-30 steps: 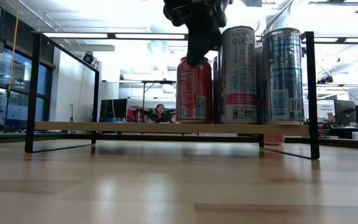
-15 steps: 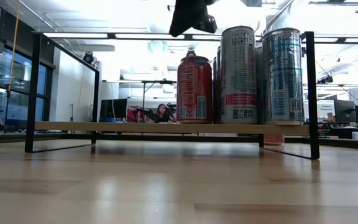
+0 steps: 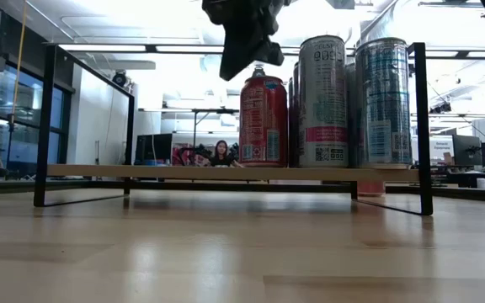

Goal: Place canned beverage on shelf
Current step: Put the orange soda can aligned with the other orange soda can on the shelf, then put the pink soda can on the shelf

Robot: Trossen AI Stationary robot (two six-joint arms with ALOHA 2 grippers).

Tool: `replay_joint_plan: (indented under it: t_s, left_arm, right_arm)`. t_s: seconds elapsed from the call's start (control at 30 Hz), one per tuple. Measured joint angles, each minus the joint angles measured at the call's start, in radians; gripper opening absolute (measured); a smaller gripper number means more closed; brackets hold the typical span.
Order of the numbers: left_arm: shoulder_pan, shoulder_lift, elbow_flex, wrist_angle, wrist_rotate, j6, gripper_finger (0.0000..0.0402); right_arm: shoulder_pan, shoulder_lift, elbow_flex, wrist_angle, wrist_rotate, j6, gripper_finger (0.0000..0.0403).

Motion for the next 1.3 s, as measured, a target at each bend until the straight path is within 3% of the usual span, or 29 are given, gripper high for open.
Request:
replay_joint_plan:
  t_s: [0.17, 0.5, 0.87, 1.1, 1.3]
  left_arm:
    - [0.0, 0.002, 0.0, -0.01, -0.003, -0.001, 0.0355]
    - [0.0, 0.017, 0.0, -0.01, -0.003, -0.018, 0.0355]
    - [0.0, 0.018, 0.0, -0.01, -0.003, -0.019, 0.0355]
    - [0.001, 0.019, 0.0, -0.051, -0.017, -0.063, 0.0355]
    - [0.001, 0.031, 0.0, -0.085, -0.056, -0.017, 0.0355]
  right_arm:
    - [0.0, -0.003, 0.001, -0.025, 0.078, -0.004, 0.0]
    - [-0.001, -0.008, 0.004, -0.118, 0.072, -0.055, 0.0]
    - [-0.002, -0.013, 0.004, -0.074, 0.126, -0.125, 0.0]
    - [0.009, -0.113, 0.004, 0.003, 0.155, -0.182, 0.0]
    - [0.031, -0.231, 0.002, -0.067, 0.252, -0.203, 0.0]
